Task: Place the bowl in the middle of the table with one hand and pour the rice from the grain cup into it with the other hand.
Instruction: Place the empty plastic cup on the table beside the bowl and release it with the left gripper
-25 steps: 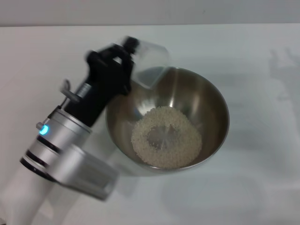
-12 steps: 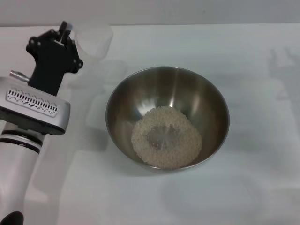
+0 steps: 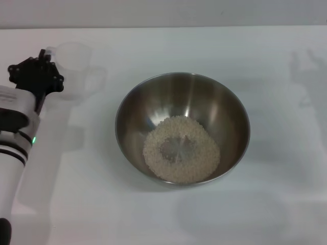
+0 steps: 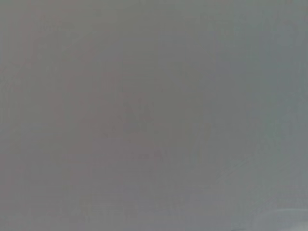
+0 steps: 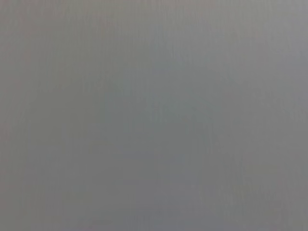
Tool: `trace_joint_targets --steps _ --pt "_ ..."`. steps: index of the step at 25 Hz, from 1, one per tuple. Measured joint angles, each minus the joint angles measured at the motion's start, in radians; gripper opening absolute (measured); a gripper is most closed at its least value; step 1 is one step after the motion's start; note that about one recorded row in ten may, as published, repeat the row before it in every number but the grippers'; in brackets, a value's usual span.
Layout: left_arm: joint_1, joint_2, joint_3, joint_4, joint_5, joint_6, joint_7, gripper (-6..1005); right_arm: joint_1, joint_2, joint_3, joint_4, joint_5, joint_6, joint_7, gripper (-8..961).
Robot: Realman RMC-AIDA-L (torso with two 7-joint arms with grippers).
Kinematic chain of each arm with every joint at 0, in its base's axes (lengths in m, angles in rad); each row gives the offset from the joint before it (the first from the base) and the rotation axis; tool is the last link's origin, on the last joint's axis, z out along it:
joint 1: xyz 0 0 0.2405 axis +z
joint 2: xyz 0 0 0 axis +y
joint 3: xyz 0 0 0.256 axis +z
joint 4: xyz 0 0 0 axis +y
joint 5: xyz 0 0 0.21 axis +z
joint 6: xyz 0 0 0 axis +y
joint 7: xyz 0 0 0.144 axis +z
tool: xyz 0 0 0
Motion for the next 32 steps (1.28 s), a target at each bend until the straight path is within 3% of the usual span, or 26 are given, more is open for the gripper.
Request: trace_joint_targets --steps 5,23,32 --pt "0.006 0.0 0.011 0.026 0.005 0.005 -0.15 81 0.0 0.0 0.0 0.0 0.0 0.002 0.0 383" --pt "0.034 0.0 0.121 0.026 0.008 -0.002 -0.165 93 -0.011 0.004 -0.011 0.003 0.0 0.016 0.0 383" --pt "0.036 0.002 0.13 0.034 0.008 -0.007 -0.231 99 -0.014 0.006 -0.017 0.01 0.0 0.016 0.005 383"
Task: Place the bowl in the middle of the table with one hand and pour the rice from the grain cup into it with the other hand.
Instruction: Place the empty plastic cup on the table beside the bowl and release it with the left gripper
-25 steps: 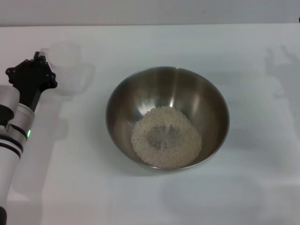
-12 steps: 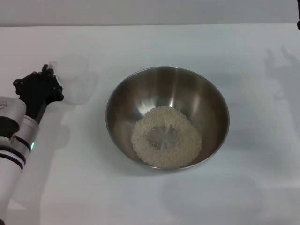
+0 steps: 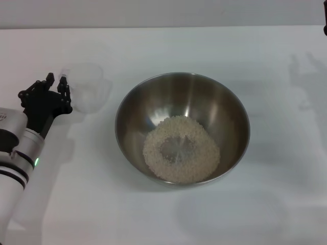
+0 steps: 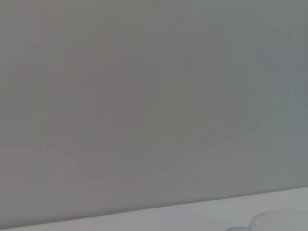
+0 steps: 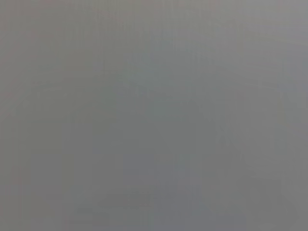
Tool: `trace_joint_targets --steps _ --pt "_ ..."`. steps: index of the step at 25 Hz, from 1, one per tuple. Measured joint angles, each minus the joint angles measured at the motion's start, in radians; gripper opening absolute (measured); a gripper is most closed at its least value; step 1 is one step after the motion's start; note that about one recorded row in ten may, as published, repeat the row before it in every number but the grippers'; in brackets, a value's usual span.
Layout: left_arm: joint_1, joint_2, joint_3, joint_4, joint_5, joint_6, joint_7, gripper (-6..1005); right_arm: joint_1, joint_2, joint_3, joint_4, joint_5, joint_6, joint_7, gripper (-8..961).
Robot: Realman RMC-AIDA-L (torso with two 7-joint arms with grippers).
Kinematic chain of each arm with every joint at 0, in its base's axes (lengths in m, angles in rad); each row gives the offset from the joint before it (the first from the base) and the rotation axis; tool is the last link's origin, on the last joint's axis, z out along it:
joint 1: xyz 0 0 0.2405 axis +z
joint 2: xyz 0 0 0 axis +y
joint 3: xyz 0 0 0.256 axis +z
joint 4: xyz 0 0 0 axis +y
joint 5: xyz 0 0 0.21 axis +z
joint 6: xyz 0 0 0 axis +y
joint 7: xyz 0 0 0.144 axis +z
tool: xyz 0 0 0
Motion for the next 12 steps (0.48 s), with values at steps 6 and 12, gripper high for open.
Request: trace_joint_targets --steps 6,12 --pt "0.026 0.002 0.0 0.007 0.0 0.01 -0.05 243 0.0 0.0 -0.008 0.002 0.0 0.0 0.0 383" --pt "0.061 0.003 0.001 0.007 0.001 0.059 -0.053 300 -0.001 0.0 -0.008 0.013 -0.001 0.0 0.0 383"
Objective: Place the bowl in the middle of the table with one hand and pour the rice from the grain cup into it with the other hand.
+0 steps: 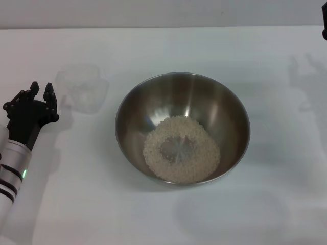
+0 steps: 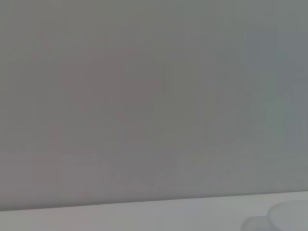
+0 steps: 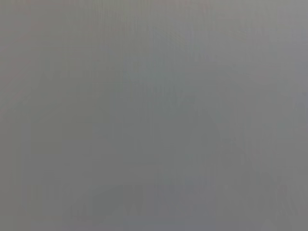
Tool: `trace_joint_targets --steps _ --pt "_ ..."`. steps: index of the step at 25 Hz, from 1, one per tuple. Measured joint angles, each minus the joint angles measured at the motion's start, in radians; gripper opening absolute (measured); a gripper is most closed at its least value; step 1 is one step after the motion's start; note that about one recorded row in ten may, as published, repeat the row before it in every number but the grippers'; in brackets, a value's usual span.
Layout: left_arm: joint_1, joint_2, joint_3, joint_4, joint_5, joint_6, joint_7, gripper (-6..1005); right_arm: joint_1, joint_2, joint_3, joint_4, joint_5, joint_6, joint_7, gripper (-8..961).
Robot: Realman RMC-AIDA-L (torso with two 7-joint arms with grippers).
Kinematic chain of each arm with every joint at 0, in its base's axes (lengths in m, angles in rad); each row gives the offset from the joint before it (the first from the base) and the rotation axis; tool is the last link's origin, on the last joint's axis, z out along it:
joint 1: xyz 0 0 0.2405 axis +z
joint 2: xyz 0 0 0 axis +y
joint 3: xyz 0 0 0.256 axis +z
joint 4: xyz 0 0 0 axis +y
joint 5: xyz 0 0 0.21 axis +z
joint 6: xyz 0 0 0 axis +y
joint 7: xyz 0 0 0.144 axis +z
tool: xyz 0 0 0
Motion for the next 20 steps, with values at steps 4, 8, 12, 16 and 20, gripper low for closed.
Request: trace_joint_targets --steps 4,8,12,16,20 --pt "0.009 0.001 0.012 -0.001 0.002 0.019 -0.008 323 0.0 0.0 0.0 0.008 0.0 0.0 0.0 383" --pt "0.039 0.001 0.04 0.003 0.002 0.112 -0.093 346 -0.004 0.0 0.0 0.015 0.0 0.0 -0.004 383" --pt "0.049 0.003 0.101 0.019 0.002 0.25 -0.152 369 -0.007 0.002 0.0 0.015 0.0 0.003 -0.005 383" --pt "0.045 0.003 0.135 0.029 0.002 0.353 -0.155 455 -0.008 0.003 0.0 0.005 0.0 0.023 -0.005 383" --pt "0.035 0.001 0.129 0.029 -0.001 0.37 -0.155 605 -0.007 0.003 0.0 0.003 0.0 0.039 -0.002 383"
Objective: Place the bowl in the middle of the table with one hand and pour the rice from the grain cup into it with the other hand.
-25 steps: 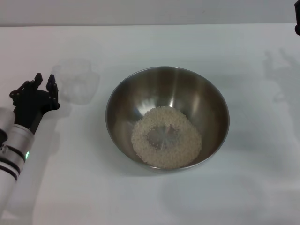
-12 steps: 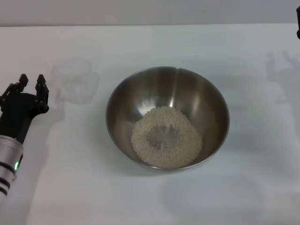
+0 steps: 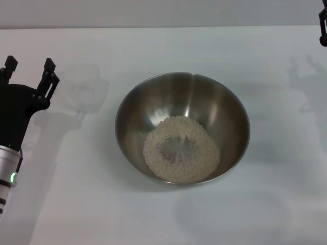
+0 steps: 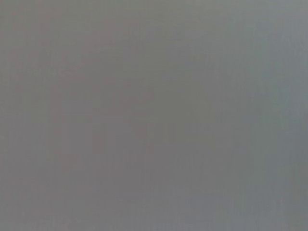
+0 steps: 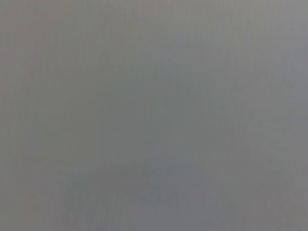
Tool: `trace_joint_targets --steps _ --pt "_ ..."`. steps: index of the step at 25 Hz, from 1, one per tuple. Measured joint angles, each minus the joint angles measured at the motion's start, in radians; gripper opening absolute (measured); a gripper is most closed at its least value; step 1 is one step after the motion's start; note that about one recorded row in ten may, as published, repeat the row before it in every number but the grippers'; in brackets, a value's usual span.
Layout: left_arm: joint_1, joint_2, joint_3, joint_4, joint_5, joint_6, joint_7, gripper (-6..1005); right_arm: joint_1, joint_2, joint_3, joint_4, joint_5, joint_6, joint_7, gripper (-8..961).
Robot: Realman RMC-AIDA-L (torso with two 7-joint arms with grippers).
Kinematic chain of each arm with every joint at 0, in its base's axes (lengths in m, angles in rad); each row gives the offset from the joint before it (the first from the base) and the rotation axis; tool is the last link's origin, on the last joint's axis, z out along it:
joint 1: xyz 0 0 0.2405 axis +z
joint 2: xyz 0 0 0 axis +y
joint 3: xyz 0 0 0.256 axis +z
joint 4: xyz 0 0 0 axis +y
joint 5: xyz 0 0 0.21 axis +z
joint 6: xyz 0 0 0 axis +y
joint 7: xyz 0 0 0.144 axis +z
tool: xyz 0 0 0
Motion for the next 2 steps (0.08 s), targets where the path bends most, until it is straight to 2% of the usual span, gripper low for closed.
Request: trace_joint_targets --steps 2 --pt "-0.004 -0.001 -0.003 0.0 -0.003 0.0 0.0 605 -0.002 0.0 0.0 0.0 0.0 0.0 0.001 383"
